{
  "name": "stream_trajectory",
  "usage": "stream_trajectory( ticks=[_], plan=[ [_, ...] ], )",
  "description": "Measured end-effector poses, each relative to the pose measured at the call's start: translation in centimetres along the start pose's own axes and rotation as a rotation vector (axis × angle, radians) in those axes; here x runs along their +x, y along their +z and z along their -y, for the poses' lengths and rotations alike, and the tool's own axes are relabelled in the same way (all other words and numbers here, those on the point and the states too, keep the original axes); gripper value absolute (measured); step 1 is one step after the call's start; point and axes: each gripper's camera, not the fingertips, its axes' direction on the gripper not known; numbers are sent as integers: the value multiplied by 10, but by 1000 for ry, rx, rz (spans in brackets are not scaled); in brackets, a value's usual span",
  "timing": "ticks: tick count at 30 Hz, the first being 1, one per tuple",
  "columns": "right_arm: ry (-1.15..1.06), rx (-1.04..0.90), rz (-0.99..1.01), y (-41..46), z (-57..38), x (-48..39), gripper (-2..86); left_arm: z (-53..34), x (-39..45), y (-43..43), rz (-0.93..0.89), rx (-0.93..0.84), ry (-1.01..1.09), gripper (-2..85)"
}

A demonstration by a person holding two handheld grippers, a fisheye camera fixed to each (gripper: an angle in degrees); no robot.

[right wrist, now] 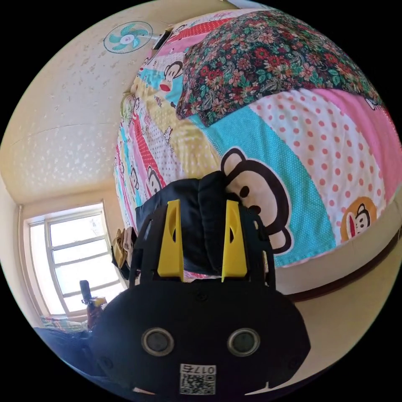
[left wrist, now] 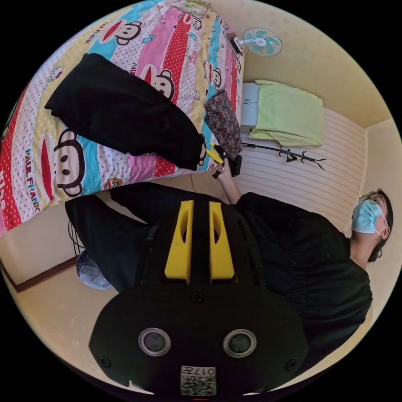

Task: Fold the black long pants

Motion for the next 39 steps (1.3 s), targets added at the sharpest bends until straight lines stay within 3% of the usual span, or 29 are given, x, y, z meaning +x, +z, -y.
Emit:
stream_trajectory(
  ticks=[2, 5, 7, 9, 11, 13, 17, 18, 21, 25, 30, 32, 35, 39],
  plan=[
    [-30, 4, 9, 19, 29, -6, 134, 11, 0, 6, 27, -27, 8, 66],
    [8, -90, -226, 51, 56, -8, 89, 33, 0, 17, 40, -52, 26, 66],
    [46, -122, -179, 48, 64, -6, 60, 47, 2, 24, 34, -61, 42, 66],
    [-97, -174, 44, 35, 65, -15, 26, 67, 6, 32, 27, -77, 71, 66],
    [-283, -146, 603, -1, 43, -22, 12, 82, 8, 38, 31, -91, 92, 66],
    [-340, -166, 709, -23, 19, -19, 7, 98, 10, 44, 37, -105, 114, 66],
    [-310, -355, 155, -24, -43, 12, 4, 141, 17, 69, 131, -151, 185, 73],
    [-283, -371, 122, -21, -51, 20, 4, 162, 21, 84, 171, -179, 213, 86],
    [-126, -340, 241, -22, -79, 56, 4, 233, 38, 139, 285, -280, 341, 129],
    [-25, -139, 534, -39, -103, 77, 5, 332, 54, 223, 539, -330, 525, 136],
    [32, -101, 586, -37, -116, 75, 14, 440, 13, 354, 799, -559, 611, 135],
    [62, -104, 607, -29, -119, 72, 30, 449, -17, 384, 838, -664, 555, 130],
    [197, -41, 601, -23, -121, 72, 121, 436, -18, 382, 812, -588, 586, 55],
    [312, 80, 660, -23, -118, 63, 177, 356, 30, 344, 705, -520, 819, 34]
  ],
)
